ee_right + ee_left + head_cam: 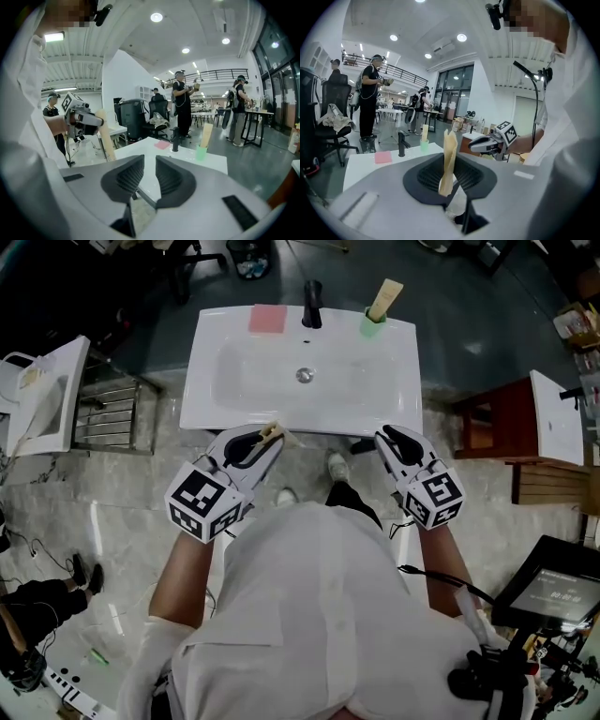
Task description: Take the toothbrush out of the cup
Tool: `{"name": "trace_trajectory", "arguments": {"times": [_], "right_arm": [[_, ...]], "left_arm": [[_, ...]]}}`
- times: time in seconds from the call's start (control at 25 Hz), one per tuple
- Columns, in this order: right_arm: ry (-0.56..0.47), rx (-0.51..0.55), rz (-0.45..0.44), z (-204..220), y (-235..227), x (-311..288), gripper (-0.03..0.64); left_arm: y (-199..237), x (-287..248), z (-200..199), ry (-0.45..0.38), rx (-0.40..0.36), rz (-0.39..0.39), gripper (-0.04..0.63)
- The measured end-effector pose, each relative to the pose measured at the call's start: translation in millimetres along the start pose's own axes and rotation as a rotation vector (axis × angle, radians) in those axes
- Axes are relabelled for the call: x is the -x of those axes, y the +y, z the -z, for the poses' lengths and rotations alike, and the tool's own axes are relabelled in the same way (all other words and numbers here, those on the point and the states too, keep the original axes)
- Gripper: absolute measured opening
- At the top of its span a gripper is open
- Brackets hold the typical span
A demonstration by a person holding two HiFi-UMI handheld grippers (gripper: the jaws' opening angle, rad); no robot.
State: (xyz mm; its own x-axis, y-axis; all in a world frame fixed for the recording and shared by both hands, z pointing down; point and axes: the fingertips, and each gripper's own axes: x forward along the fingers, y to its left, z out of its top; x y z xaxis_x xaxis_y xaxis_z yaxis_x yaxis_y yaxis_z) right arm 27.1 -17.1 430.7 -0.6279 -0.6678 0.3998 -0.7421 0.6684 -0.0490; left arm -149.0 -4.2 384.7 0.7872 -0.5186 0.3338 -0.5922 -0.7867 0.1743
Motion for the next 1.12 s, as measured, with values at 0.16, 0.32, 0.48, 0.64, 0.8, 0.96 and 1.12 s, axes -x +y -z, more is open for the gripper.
{"name": "trace_trajectory", "arguments": {"times": [0.16,0.32,0.48,0.64,0.8,0.96,1.12], "right_arm": [[-0.007,0.015,-0.014,-5.7,-35.3,-7.3,0.072],[-0.016,0.017,-0.034,-11.2,-70.6,-13.3,0.072],[-0.013,0.026,-0.075,-23.5,-113.3,-26.6,0.086],[-0.005,0.049,-0.105,-33.0,-160.8,-47.7,0.11],[-0.008,0.064,-0.114,-38.0,-209.4,-67.8,0.116],[-0.017,0.072,-0.134,-47.7,-249.1,-90.8,0.123],[-0.014,0.077,-0.179,-54.4,-284.7,-128.7,0.143]], "left_arm": [[-1.1,-17.7,1.5,0.012,0.019,-0.007,0.063],[-2.9,-36.4,0.7,0.026,0.011,-0.025,0.063],[-4.1,-65.9,-12.2,0.039,0.015,-0.049,0.063],[-0.1,-98.0,-29.8,0.027,0.036,-0.056,0.063],[2.2,-129.1,-38.2,0.025,0.043,-0.066,0.063],[1.8,-149.3,-49.0,0.023,0.031,-0.089,0.063],[6.2,-167.5,-57.7,0.013,0.029,-0.131,0.063]]}}
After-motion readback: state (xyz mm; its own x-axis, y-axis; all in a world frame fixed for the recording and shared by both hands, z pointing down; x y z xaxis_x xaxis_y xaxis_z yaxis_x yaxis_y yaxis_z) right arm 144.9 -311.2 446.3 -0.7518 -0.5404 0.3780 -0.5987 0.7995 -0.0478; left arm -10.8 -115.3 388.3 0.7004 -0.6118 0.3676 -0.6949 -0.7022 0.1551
